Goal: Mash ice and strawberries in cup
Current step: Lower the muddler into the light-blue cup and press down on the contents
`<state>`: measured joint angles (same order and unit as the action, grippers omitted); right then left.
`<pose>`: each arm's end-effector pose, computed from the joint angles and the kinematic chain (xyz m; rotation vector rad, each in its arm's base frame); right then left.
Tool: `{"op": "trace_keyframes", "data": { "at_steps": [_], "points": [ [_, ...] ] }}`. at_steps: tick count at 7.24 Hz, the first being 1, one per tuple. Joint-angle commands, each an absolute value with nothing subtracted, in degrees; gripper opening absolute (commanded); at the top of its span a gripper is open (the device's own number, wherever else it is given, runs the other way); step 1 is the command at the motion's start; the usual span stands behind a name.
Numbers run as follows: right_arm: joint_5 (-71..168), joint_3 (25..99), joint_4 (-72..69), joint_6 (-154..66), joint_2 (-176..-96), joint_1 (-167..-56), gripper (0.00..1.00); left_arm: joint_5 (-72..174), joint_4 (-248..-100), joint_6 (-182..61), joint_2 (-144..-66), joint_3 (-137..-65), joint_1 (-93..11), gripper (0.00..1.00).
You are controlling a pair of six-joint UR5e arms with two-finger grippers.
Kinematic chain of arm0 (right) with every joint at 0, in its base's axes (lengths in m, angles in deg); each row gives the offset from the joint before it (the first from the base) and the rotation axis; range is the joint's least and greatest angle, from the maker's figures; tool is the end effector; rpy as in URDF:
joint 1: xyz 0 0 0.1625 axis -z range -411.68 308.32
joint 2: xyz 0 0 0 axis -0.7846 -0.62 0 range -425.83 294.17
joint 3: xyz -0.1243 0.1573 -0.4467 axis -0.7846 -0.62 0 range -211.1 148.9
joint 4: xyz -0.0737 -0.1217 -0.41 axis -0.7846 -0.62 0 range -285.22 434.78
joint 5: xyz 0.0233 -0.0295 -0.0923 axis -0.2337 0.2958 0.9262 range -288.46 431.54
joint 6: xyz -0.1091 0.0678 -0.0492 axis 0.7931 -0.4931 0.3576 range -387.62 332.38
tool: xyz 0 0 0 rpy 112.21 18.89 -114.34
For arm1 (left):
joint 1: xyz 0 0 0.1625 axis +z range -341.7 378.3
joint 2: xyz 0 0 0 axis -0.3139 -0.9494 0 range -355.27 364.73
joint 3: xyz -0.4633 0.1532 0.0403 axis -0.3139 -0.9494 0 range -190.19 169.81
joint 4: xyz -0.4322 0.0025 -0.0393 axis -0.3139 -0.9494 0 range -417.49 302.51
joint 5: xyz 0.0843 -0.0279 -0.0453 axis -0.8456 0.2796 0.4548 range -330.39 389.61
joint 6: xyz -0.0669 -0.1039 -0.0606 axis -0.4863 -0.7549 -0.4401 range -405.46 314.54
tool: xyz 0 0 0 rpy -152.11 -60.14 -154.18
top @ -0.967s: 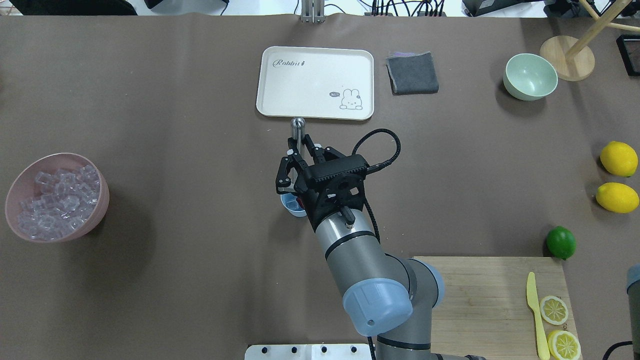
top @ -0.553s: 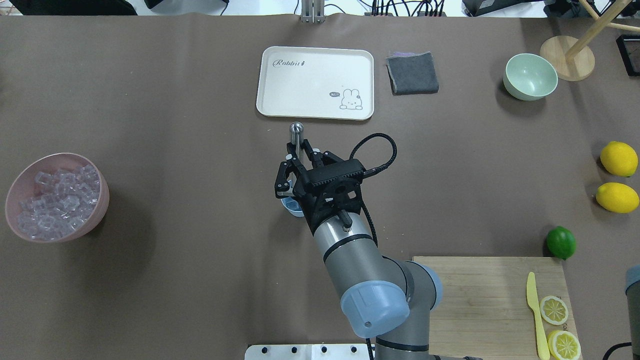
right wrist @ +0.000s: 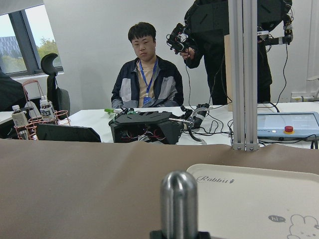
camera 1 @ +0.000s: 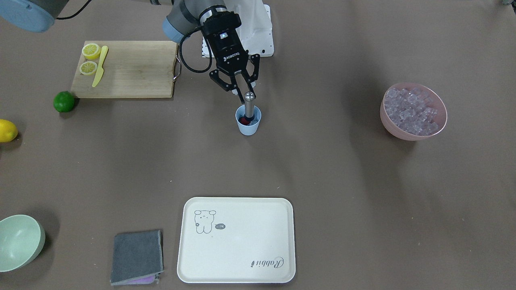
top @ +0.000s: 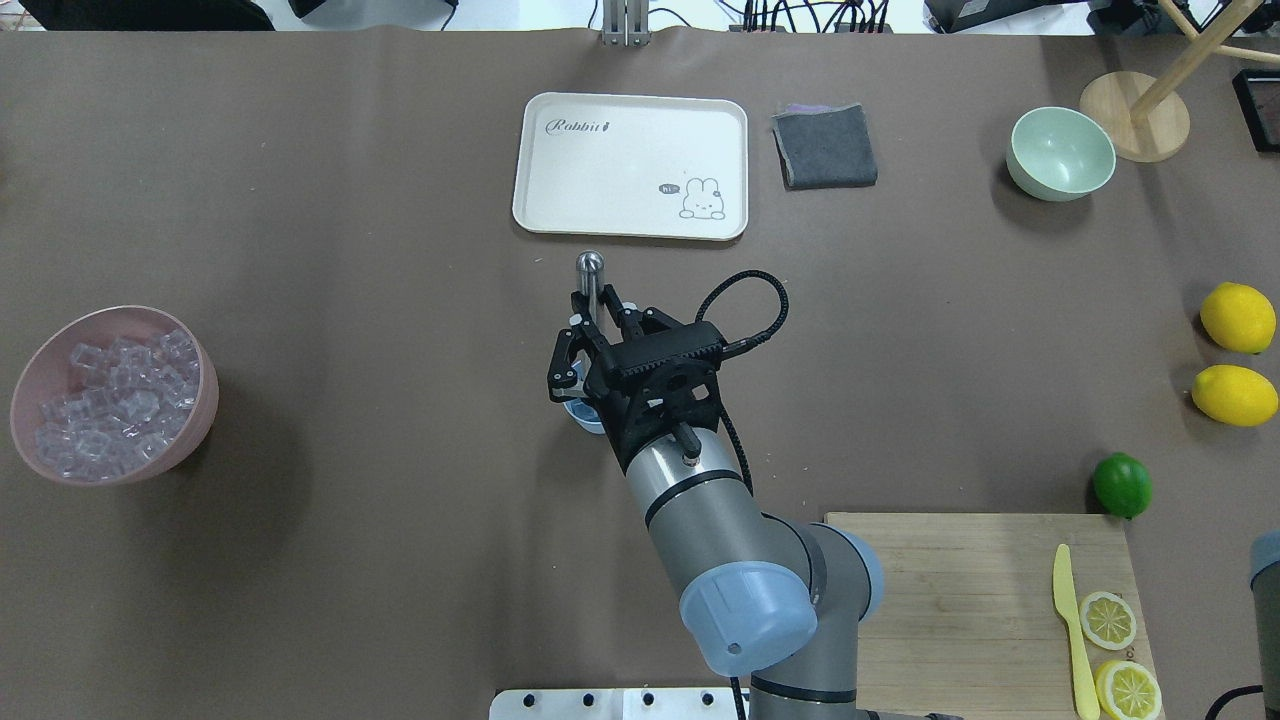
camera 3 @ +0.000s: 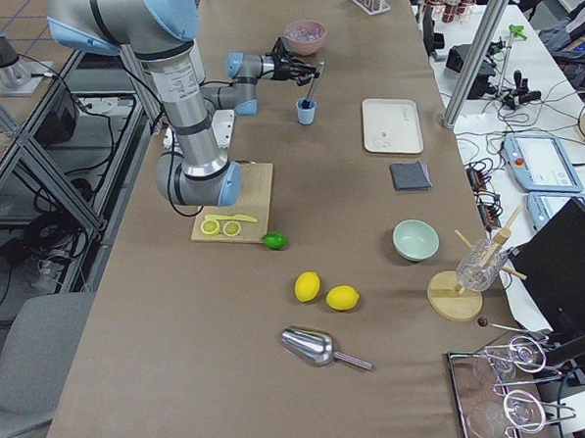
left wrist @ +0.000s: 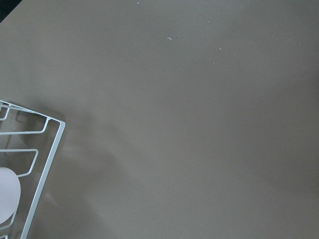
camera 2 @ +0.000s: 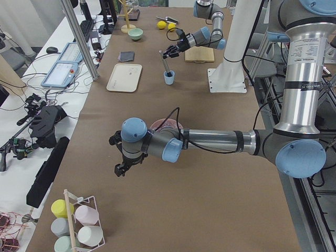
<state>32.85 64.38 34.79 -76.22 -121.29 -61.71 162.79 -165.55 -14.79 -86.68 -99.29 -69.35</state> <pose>-0.6275 -0.3553 0.2006 1.2322 -0.9851 0.2732 -0.0165 -0.5526 0.7117 0.4913 0.6613 0.6662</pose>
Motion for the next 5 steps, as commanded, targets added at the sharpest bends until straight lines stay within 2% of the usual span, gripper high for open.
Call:
{"op": "trace_keyframes", "data": {
  "at_steps": [1, 5],
  "points": [
    [32.7, 64.1, 34.9, -76.3, -121.3, -61.7, 0.00, 162.9, -165.9, -14.9, -86.7, -99.1, -69.3, 0.97],
    [29.5, 67.2, 34.8, -75.0, -121.1, -65.2, 0.00, 162.8, -165.9, -15.0, -87.3, -99.0, -69.3, 0.97]
  ]
}}
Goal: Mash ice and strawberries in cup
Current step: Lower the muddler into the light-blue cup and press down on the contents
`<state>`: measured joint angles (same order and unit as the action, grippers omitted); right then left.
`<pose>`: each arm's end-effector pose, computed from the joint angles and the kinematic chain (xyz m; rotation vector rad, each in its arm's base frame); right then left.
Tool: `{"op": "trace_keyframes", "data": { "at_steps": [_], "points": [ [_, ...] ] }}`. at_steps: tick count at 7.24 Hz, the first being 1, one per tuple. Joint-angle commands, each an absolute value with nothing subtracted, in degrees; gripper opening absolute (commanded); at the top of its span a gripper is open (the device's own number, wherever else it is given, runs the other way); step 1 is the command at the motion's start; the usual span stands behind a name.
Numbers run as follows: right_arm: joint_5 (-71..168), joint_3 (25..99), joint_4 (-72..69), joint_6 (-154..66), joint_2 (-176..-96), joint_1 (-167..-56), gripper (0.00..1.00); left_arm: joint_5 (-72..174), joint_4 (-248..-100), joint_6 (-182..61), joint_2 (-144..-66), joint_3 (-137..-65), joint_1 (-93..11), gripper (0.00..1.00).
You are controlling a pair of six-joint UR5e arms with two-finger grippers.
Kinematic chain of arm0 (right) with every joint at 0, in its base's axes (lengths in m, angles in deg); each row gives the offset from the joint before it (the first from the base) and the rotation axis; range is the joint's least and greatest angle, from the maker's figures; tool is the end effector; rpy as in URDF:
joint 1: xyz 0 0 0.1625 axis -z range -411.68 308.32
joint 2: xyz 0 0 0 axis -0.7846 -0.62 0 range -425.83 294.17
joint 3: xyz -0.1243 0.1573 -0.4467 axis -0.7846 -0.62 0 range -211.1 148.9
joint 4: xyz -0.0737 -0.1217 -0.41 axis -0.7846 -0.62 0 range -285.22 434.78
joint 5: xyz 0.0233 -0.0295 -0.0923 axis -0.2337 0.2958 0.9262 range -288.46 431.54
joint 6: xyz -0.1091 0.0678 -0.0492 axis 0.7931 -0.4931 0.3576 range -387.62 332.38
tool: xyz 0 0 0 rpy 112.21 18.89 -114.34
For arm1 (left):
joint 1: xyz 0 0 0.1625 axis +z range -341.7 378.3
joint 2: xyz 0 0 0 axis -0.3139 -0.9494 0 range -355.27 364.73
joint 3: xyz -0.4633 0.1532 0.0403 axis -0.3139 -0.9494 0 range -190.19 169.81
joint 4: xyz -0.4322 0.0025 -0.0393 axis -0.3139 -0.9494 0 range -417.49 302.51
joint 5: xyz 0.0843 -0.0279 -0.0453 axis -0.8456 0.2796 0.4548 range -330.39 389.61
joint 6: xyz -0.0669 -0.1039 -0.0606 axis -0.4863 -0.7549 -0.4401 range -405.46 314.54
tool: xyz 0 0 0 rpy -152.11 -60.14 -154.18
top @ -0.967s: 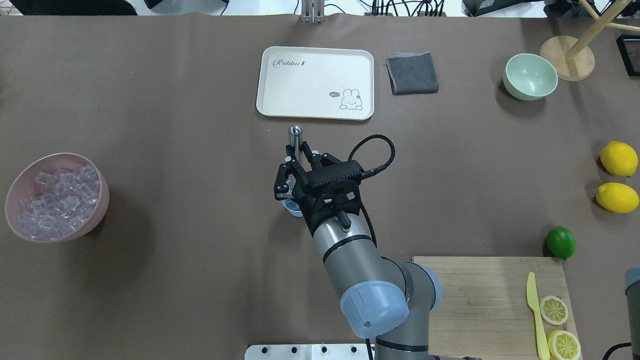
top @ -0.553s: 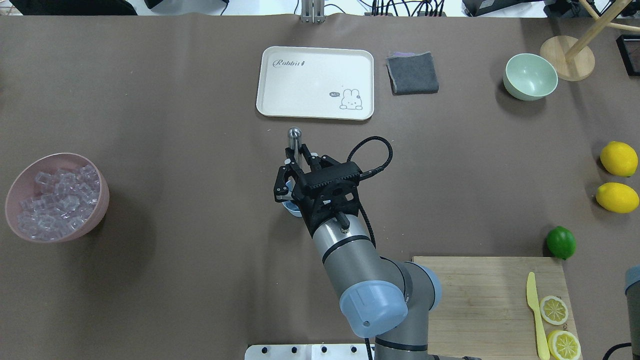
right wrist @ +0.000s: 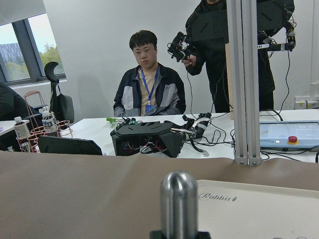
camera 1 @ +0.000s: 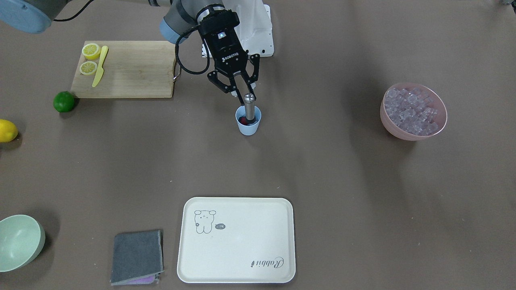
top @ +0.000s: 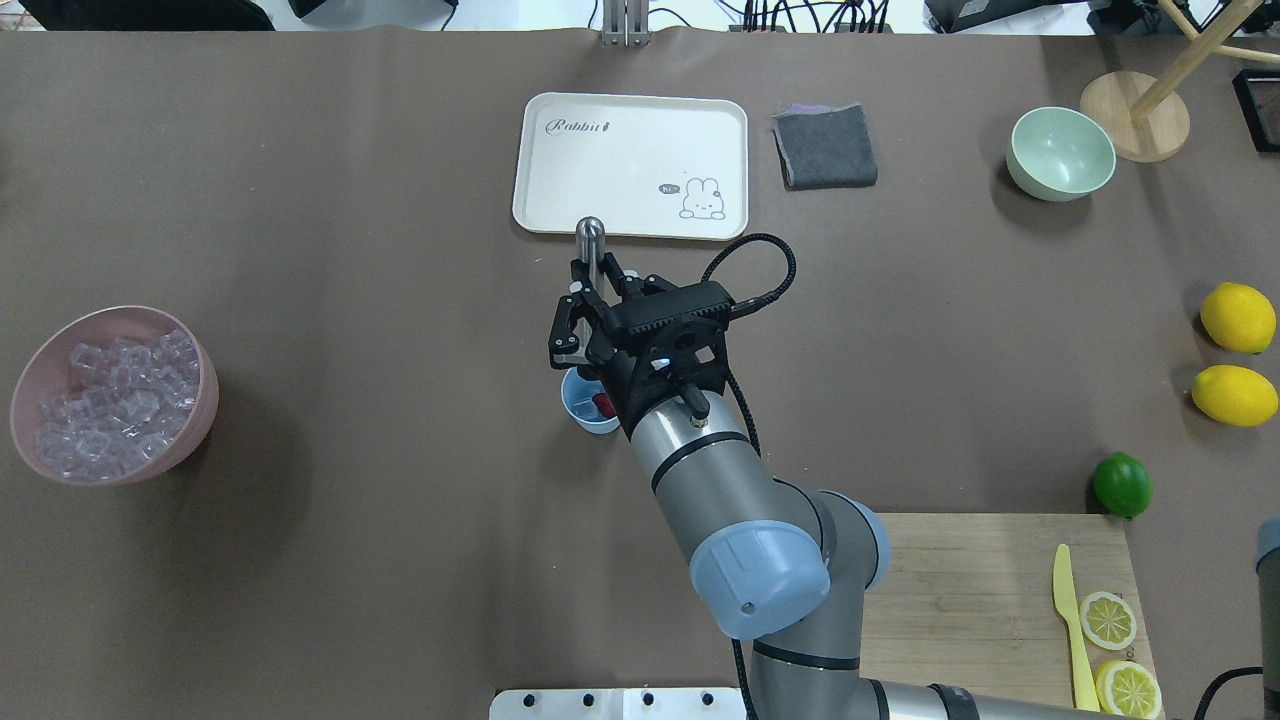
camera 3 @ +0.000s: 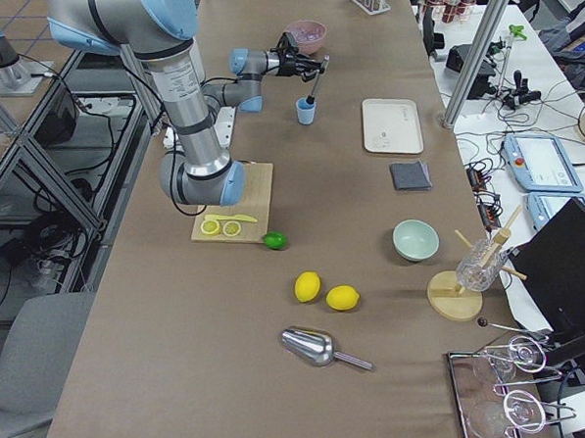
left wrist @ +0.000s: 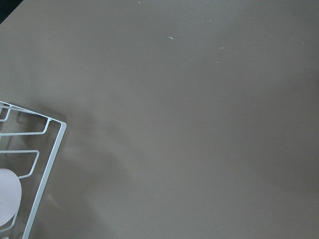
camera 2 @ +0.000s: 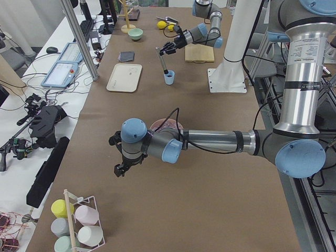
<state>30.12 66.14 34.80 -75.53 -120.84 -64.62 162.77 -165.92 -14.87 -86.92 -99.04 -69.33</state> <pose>-0.6036 -0.3812 0.1829 1.2461 -1.0101 0.2865 -0.0162 -0.5551 0.7110 0.4965 0.6597 0.6673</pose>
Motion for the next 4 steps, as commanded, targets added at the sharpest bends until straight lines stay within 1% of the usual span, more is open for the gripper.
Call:
{"op": "trace_keyframes", "data": {
  "at_steps": [1, 4],
  "points": [
    [29.5, 69.4, 34.7, -73.6, -121.3, -65.1, 0.00, 162.8, -165.9, -16.4, -88.0, -99.0, -69.3, 0.97],
    [29.6, 68.9, 34.8, -73.7, -121.8, -64.4, 0.00, 162.8, -165.9, -17.1, -88.8, -98.3, -69.3, 0.97]
  ]
}}
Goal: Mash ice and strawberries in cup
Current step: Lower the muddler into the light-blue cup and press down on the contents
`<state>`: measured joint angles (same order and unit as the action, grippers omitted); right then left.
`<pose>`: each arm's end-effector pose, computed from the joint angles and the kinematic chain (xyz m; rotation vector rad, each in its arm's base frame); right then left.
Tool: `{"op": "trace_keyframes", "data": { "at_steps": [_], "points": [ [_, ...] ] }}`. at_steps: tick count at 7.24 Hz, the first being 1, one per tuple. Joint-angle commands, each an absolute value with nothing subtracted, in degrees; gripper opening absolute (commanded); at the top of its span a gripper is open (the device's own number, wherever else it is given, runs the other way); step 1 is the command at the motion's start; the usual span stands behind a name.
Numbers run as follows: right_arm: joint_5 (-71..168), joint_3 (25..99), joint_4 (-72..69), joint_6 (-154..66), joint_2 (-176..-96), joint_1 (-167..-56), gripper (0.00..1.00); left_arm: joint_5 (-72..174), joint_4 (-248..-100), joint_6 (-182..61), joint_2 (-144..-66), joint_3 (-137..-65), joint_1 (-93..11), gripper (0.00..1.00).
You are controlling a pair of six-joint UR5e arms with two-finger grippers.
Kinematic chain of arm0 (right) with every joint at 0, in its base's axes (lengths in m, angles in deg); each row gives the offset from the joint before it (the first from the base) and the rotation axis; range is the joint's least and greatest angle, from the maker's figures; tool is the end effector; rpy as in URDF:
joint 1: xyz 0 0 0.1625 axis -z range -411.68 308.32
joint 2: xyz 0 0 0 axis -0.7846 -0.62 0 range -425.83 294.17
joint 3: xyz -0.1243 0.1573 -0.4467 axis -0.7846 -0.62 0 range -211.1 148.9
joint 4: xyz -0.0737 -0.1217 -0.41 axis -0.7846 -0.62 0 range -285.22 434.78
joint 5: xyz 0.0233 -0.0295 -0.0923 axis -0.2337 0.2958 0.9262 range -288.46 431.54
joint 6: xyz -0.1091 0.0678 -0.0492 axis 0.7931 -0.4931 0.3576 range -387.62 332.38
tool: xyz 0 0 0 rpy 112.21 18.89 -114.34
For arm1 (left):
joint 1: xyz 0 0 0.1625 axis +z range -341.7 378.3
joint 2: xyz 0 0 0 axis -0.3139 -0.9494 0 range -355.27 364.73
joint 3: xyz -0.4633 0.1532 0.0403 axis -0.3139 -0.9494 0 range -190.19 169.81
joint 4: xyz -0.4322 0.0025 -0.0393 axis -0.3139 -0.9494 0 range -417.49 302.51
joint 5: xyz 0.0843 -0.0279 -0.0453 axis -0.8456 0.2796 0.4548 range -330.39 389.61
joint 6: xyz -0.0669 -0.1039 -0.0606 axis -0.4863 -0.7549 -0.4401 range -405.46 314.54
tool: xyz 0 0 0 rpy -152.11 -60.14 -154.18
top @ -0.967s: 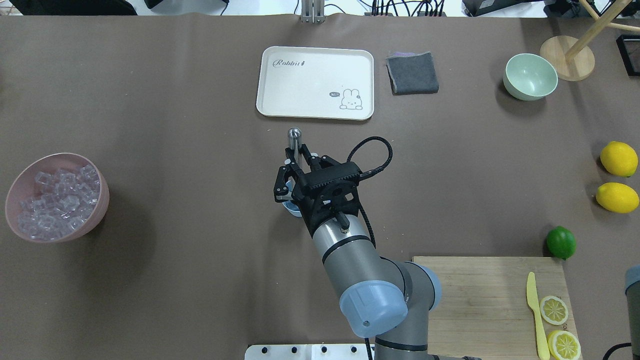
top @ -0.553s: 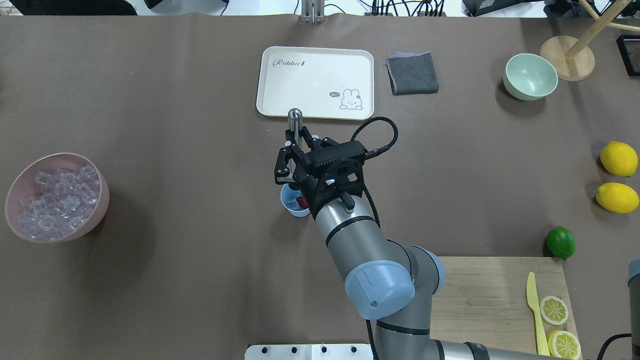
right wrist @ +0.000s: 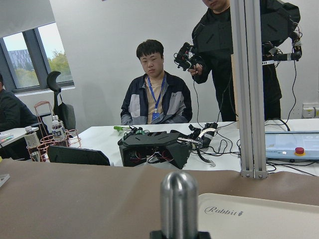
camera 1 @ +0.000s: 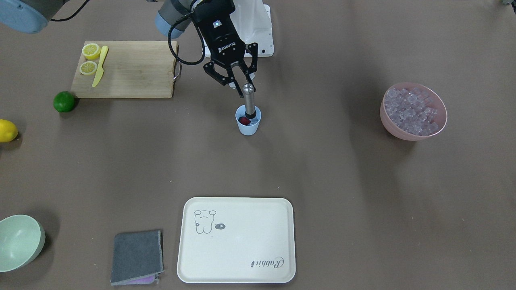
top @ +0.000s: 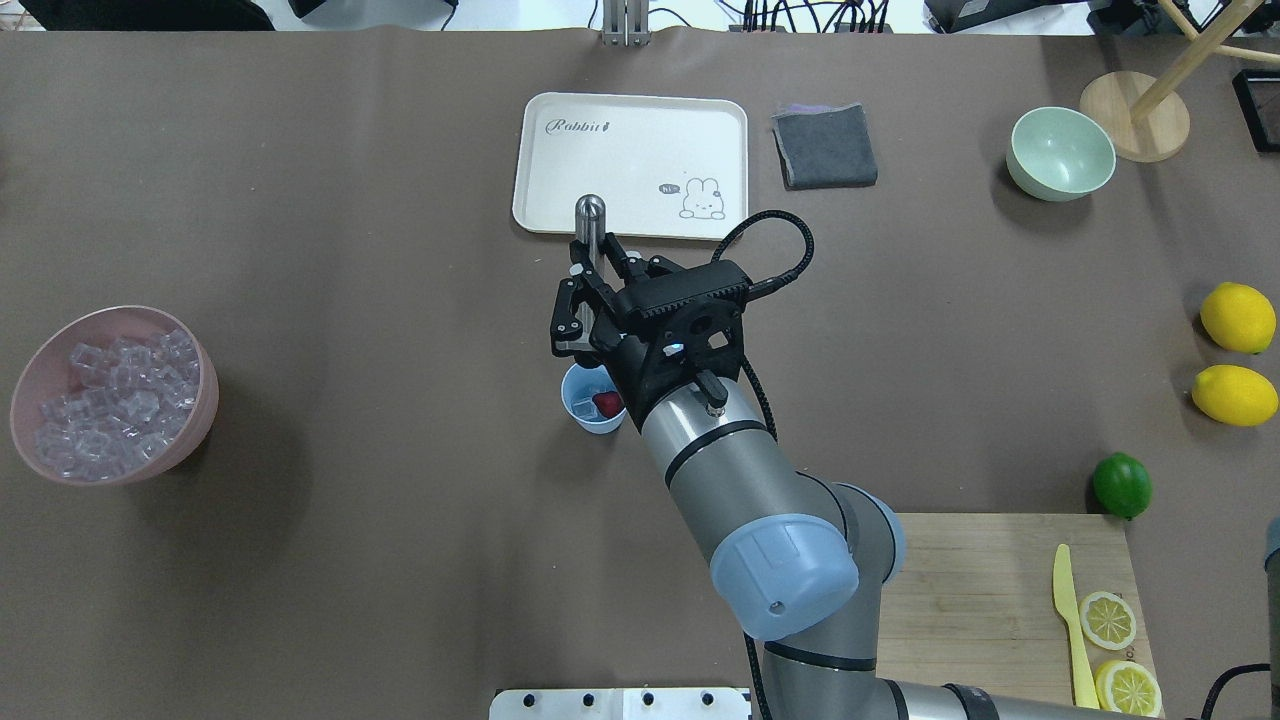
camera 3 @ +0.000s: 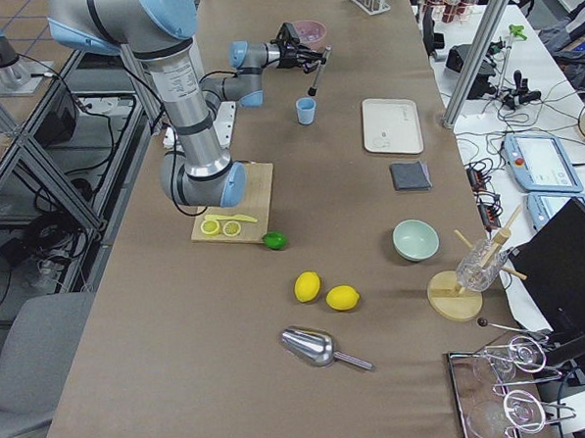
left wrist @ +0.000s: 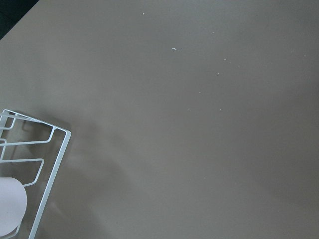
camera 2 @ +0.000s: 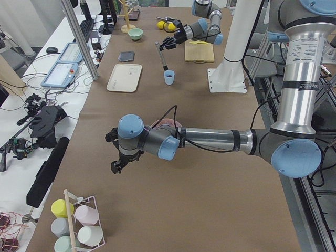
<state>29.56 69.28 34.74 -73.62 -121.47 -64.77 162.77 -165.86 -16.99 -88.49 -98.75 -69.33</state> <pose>-0.5829 -0.3773 0.1691 1.2663 -1.0307 0.2775 -0.0156 -0.5696 0.6985 0.5033 0.6620 0.6399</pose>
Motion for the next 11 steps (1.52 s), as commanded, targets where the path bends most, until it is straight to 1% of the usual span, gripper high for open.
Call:
{"op": "trace_keyframes", "data": {
  "at_steps": [1, 11],
  "points": [
    [29.6, 68.7, 34.8, -73.8, -121.9, -64.2, 0.00, 162.9, -165.9, -17.1, -88.8, -98.4, -69.3, 0.97],
    [29.6, 62.1, 37.9, -75.4, -121.7, -62.4, 0.00, 162.9, -166.8, -17.0, -88.0, -98.5, -69.2, 0.97]
  ]
}}
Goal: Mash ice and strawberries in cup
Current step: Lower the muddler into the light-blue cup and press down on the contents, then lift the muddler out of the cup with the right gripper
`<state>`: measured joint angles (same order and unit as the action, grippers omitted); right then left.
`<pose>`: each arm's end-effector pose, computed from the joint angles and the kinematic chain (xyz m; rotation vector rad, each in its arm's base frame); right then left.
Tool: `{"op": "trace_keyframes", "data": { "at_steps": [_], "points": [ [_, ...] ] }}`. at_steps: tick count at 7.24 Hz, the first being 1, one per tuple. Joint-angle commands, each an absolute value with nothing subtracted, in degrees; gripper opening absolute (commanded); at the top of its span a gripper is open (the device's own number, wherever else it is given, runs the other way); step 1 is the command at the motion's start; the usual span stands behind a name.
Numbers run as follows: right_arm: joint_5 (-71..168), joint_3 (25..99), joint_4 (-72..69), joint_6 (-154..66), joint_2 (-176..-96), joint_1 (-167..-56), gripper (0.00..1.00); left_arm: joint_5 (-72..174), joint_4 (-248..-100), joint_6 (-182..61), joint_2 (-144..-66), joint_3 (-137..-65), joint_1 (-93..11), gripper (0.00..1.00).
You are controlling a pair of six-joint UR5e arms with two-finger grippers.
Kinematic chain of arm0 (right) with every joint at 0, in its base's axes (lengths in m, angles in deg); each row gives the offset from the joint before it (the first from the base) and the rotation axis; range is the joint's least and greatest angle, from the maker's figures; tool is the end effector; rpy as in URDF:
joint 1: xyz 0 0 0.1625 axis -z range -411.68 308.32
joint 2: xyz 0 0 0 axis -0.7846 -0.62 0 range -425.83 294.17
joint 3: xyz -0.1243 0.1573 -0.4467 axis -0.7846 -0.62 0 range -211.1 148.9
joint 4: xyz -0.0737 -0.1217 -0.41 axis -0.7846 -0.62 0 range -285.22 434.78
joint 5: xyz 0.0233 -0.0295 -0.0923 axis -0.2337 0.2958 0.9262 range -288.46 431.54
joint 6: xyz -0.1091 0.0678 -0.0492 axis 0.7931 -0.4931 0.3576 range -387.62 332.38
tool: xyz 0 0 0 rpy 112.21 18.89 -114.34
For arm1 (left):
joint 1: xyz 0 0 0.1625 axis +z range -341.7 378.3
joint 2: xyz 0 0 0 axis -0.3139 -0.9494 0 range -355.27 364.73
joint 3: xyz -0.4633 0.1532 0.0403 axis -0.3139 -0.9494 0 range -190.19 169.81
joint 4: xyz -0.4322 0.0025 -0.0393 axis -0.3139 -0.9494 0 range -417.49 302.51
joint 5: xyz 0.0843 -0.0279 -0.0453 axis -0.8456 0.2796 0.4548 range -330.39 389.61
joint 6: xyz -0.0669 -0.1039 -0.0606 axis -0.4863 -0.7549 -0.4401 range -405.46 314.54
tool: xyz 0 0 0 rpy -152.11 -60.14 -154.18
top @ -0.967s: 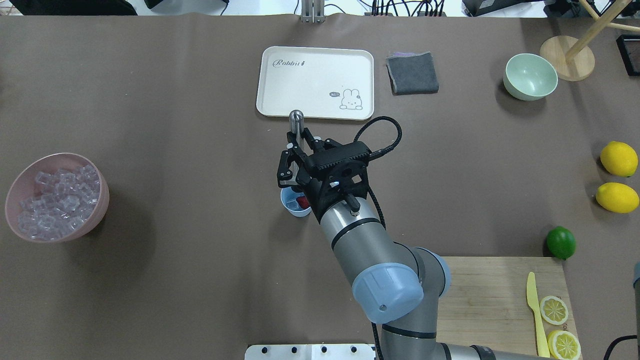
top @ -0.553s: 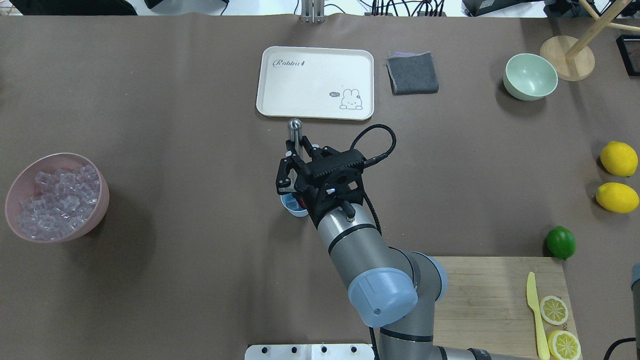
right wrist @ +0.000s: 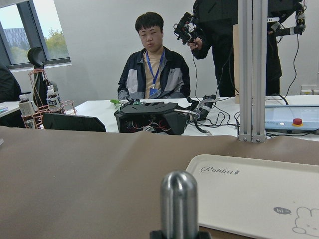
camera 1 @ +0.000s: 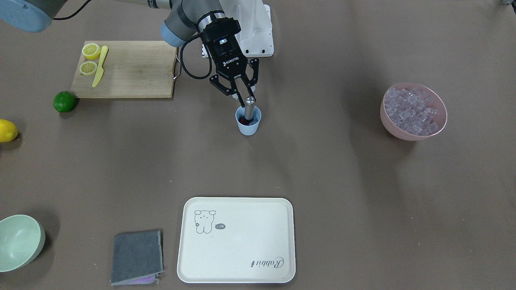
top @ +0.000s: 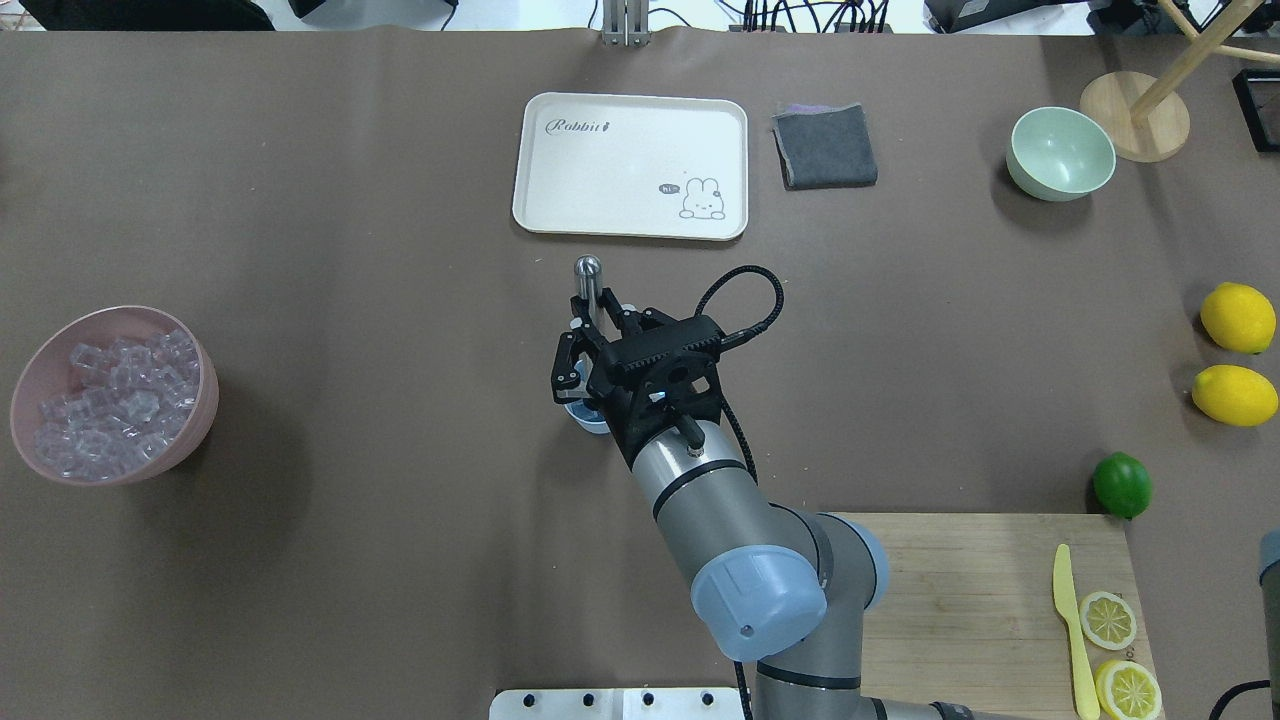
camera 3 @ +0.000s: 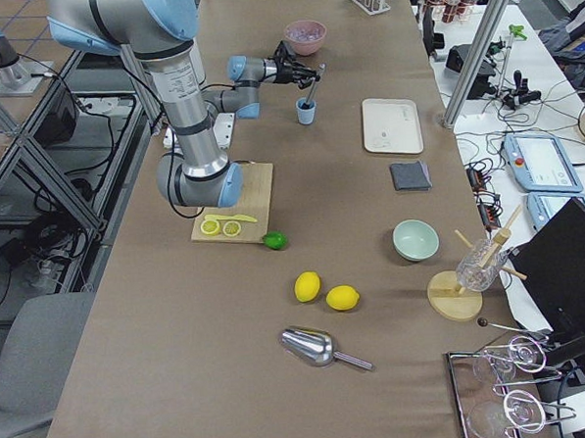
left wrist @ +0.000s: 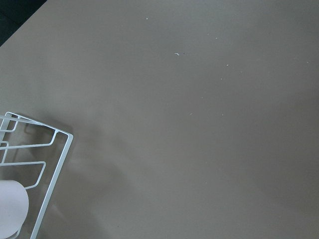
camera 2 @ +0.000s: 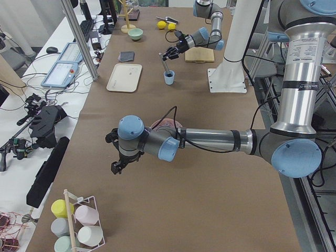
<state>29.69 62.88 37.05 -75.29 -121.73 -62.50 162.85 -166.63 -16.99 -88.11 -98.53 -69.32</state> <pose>-0.6342 -0.3612 0.2130 1.2191 -1.0042 0.2310 -0.0155 -0.5666 0.7025 0.5063 0.6627 0.6413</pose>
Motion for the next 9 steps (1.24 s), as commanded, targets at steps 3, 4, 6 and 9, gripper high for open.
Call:
{"op": "trace_keyframes", "data": {
  "at_steps": [3, 4, 6, 9],
  "points": [
    [27.7, 67.1, 37.8, -74.4, -121.8, -62.9, 0.00, 162.9, -166.8, -17.1, -88.0, -98.8, -69.2, 0.97],
    [25.4, 69.7, 37.7, -73.7, -122.7, -63.5, 0.00, 162.9, -166.8, -17.1, -88.1, -99.0, -69.2, 0.97],
    [19.1, 72.6, 38.5, -73.7, -125.2, -68.1, 0.00, 162.9, -167.9, -17.1, -87.6, -99.0, -69.3, 0.97],
    [-1.3, 72.7, 38.3, -78.4, -128.4, -82.5, 0.00, 162.9, -168.9, -16.9, -86.3, -99.6, -69.4, 0.97]
  ]
}}
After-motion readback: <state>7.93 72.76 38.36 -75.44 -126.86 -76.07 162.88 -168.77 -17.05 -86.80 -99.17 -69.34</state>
